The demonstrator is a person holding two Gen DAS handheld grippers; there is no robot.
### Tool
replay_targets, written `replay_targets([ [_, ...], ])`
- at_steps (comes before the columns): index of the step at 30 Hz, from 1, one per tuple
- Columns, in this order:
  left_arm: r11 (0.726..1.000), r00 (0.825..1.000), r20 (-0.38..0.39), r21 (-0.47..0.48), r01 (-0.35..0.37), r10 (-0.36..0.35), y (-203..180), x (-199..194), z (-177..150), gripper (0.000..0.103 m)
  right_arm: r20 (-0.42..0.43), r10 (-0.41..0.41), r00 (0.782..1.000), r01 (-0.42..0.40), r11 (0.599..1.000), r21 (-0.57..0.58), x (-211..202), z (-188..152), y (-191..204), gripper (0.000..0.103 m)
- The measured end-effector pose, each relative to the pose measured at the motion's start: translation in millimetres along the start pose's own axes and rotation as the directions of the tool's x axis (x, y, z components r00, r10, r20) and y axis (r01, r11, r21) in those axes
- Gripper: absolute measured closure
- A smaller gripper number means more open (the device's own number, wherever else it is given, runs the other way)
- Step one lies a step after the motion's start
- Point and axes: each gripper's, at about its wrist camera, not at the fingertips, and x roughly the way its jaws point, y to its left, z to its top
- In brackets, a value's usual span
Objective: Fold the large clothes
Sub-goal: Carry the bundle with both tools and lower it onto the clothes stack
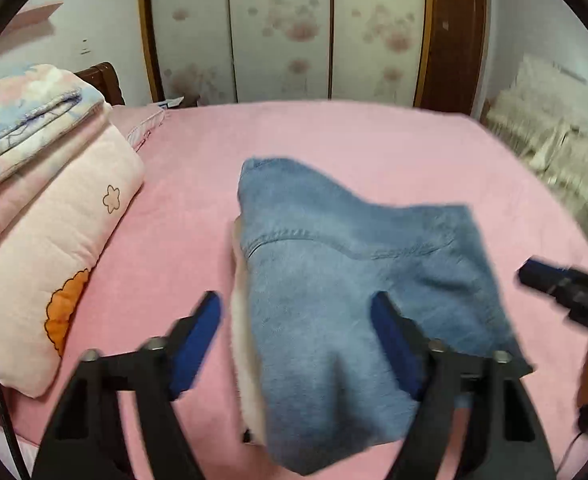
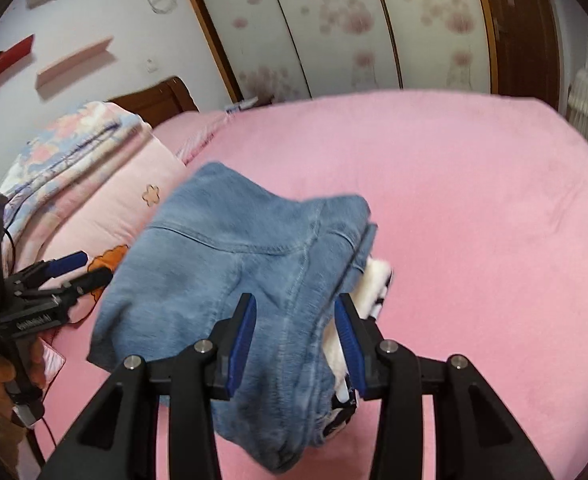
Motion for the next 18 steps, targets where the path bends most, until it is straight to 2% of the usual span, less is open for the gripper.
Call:
replay_targets([
  [2, 1.0, 1.0, -0.026, -0.005, 0.006, -0.006, -6.2, 6.2, 1.0, 0.076, -0.017, 0.008, 1.0, -0.009, 1.0, -0.019, 10.3, 2.1, 11.2, 0.062],
  [4, 1.0, 0.997, -0.079, 0.011, 0.002, -0.001, -13.7, 22.2, -4.6, 0.09, -0.013, -0.028, 1.0, 0.027, 0.998, -0.061, 20.1, 0.3, 19.8, 0.067],
  [6, 0.999, 0.992, -0.124, 0.04, -0.021, 0.026, -23.1, 39.1, -14.8, 0.091, -0.033, -0.072, 0.997, 0.068, 0.994, -0.086, 36.0, -1.3, 26.4, 0.07],
  [8, 0.997, 0.99, -0.127, 0.053, -0.048, 0.054, -25.6, 48.7, -22.5, 0.091, -0.068, -0.128, 0.989, 0.122, 0.988, -0.093, 50.1, -6.4, 18.9, 0.073],
  [9, 0.997, 0.99, -0.126, 0.055, -0.062, 0.069, -24.3, 52.9, -24.9, 0.092, -0.082, -0.19, 0.978, 0.181, 0.978, -0.108, 57.8, -9.9, 12.8, 0.075],
  [10, 0.996, 0.988, -0.132, 0.052, -0.077, 0.083, -20.7, 58.0, -27.1, 0.096, -0.104, -0.211, 0.972, 0.2, 0.974, -0.106, 65.1, -14.3, 4.5, 0.075],
  [12, 0.998, 0.987, -0.153, 0.012, -0.057, 0.058, -9.5, 66.3, -30.3, 0.102, -0.142, -0.187, 0.972, 0.18, 0.982, -0.061, 75.3, -23.7, -14.6, 0.074],
  [14, 0.999, 0.987, -0.161, -0.021, -0.029, 0.025, -2.1, 69.6, -31.5, 0.102, -0.138, -0.172, 0.975, 0.168, 0.985, -0.04, 78.1, -29.5, -24.0, 0.068],
  [18, 0.999, 0.987, -0.152, -0.014, -0.044, 0.041, -1.2, 70.3, -32.8, 0.102, -0.122, -0.182, 0.976, 0.178, 0.983, -0.047, 78.0, -30.1, -21.1, 0.067],
])
